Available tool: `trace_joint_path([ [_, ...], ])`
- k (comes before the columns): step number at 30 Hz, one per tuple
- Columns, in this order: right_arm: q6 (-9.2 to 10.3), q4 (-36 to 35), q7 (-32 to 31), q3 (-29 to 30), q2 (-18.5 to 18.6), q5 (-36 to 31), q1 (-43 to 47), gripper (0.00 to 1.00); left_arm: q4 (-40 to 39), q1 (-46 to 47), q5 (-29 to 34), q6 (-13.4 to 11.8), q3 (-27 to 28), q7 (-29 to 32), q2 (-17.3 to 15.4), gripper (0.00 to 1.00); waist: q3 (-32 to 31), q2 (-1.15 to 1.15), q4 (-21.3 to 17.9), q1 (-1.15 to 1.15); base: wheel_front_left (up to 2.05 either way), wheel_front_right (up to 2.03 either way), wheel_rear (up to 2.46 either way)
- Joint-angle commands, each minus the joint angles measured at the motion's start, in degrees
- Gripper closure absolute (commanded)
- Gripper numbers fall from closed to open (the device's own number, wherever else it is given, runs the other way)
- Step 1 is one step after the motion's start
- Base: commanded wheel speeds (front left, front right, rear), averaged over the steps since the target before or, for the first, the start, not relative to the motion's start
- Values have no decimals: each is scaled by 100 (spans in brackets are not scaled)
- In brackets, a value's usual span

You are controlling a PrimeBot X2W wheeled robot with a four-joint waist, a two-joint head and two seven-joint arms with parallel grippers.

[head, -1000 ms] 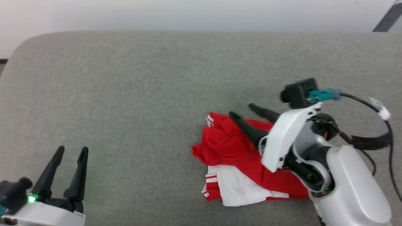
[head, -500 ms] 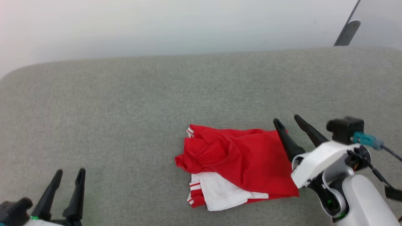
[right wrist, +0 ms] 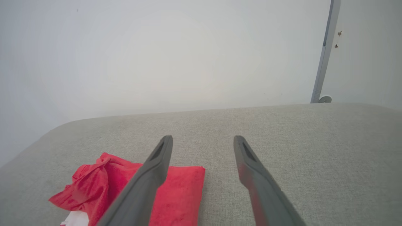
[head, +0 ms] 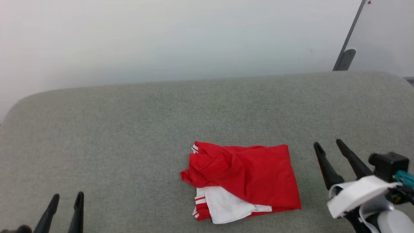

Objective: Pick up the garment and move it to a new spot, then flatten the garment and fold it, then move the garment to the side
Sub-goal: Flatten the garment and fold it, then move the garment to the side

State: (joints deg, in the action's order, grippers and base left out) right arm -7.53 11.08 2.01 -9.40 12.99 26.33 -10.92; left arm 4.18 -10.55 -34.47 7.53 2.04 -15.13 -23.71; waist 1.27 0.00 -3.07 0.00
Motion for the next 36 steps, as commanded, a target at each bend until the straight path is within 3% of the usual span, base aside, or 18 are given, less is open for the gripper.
trace_joint_path([
  [1, 10, -97, 30, 70, 48, -62, 130, 0, -42, -96, 43, -11, 38, 6, 24, 0, -106, 0, 63, 0, 0, 0, 0],
  [21, 10, -1997, -208, 1202, -178, -317, 1733, 0, -833, -748, 293, -11, 280, 7, 104, 0, -264, 0, 224, 0, 0, 0, 0],
  [36, 10, -2430, 99, 1492, -576, -628, 2040, 0, -954, -713, 325, -11, 332, 7, 125, 0, -265, 0, 298, 0, 0, 0, 0],
])
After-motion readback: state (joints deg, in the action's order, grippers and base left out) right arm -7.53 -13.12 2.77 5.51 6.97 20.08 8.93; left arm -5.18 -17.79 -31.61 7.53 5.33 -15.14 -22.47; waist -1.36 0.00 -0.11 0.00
